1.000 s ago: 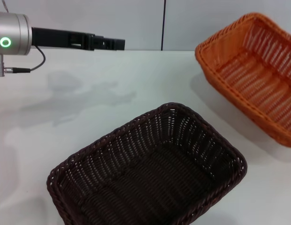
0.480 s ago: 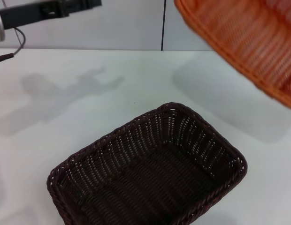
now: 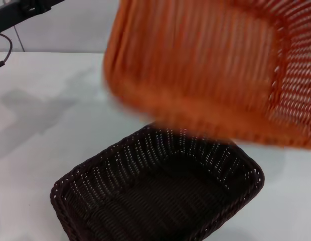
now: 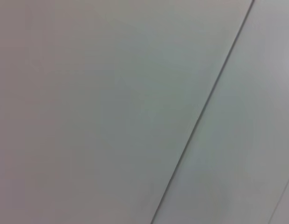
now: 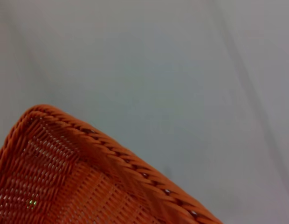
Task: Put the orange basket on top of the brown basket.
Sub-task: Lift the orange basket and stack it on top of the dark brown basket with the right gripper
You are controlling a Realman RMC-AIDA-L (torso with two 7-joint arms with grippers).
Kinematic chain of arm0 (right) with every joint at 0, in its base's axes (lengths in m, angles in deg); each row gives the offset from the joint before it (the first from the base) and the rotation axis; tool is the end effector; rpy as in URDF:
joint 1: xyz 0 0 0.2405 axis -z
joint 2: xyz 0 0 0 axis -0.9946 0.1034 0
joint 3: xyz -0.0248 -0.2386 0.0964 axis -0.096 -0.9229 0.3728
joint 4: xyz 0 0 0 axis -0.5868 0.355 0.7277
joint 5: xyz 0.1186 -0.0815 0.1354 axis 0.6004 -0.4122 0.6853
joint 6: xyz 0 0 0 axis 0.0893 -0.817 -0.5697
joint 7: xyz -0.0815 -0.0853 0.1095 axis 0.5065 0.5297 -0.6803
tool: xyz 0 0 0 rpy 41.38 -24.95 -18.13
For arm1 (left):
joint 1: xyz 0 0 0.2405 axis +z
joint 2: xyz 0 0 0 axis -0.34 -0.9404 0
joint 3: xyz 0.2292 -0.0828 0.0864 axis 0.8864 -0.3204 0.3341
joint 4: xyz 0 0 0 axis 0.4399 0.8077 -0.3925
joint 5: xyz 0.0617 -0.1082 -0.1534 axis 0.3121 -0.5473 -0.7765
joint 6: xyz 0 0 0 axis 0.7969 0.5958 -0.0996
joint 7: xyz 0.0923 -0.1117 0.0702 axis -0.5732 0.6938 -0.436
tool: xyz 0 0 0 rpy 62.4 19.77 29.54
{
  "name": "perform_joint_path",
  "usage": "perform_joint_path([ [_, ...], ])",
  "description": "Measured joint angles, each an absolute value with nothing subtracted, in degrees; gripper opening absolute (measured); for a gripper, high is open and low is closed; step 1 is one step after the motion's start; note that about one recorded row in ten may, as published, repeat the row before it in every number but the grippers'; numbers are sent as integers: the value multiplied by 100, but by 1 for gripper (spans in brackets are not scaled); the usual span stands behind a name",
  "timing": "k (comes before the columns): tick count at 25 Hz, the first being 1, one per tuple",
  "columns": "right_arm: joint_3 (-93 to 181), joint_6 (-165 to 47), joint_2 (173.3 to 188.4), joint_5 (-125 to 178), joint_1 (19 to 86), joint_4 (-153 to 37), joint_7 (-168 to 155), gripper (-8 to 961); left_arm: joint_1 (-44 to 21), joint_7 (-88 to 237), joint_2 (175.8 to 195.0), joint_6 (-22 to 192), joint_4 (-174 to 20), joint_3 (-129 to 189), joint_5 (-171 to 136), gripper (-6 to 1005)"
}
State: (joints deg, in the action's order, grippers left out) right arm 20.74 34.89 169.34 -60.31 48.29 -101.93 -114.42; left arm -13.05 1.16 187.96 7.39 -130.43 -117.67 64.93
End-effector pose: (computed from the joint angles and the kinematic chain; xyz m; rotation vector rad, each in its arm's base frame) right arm 0.2051 0.3735 0.1699 -2.5465 0.7506 0.9655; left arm -0.2107 0.4179 0.0966 -2.0813 -0.8974 -1.0735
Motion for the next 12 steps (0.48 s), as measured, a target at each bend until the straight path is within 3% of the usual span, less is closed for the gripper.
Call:
perform_joint_path([
  [8,762,3858,16847,-6228,4291,-10128,-11433,198,-1251,40,18799,789,-12898,-11780,6398,856],
  [10,571,4026,16869,-6459,4120,-10085,-11432,201,-1248,18,18799,791,-12880,-11782,6371,856],
  [12,481,4110,17016,-6856,3914,-10034,-11430,203,-1239,-87,18800,792,-12750,-11786,6209,856],
])
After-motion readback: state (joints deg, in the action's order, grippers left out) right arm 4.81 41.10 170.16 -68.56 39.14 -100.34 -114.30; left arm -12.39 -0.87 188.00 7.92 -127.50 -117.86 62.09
